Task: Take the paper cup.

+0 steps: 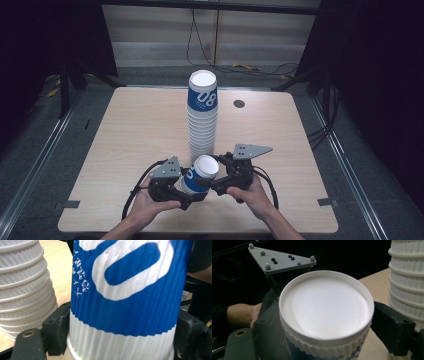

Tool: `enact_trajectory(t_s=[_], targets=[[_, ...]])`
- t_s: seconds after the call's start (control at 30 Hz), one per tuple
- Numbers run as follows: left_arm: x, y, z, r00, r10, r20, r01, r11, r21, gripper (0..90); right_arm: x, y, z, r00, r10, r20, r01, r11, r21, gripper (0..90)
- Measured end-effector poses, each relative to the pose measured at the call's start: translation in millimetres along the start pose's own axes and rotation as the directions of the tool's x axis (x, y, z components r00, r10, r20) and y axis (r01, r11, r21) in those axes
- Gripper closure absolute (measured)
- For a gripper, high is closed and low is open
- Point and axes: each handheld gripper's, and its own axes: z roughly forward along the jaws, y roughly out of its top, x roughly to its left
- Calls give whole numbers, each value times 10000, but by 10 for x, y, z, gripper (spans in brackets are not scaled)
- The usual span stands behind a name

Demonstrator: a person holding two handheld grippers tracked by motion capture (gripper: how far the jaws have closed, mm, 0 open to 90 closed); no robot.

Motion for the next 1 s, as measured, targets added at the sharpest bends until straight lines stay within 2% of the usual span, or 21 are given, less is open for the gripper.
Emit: enact_trajectory(t_s=[0.03,0.2,0.33,0.57,0.77,0.9,1.0], targets=[[0,0,1,10000,-14,3,14,10000,1,179,-1,3,-6,10000,-27,10,27,10000,13,141],[28,-13,2,9997,-196,162,192,9995,261,180,-4,8,-20,10000,-48,72,48,10000,56,135],[99,-41,-32,9996,-266,-50,268,9984,490,182,-16,-1,-27,9999,-47,121,45,9998,176,135],[171,-43,-102,9986,-471,-240,485,9970,601,183,-50,-11,-69,9997,49,229,-59,9990,434,139],[250,-27,-156,9964,-850,-72,853,9948,553,184,-82,-10,-113,9996,122,243,-138,9975,688,142],[269,-32,-164,9963,-858,-104,863,9936,723,184,-99,-8,-134,9991,103,401,-140,9956,927,142],[268,-19,-165,9983,-567,-154,581,9920,1122,184,-106,-4,-160,9989,34,478,-89,9933,1148,142]])
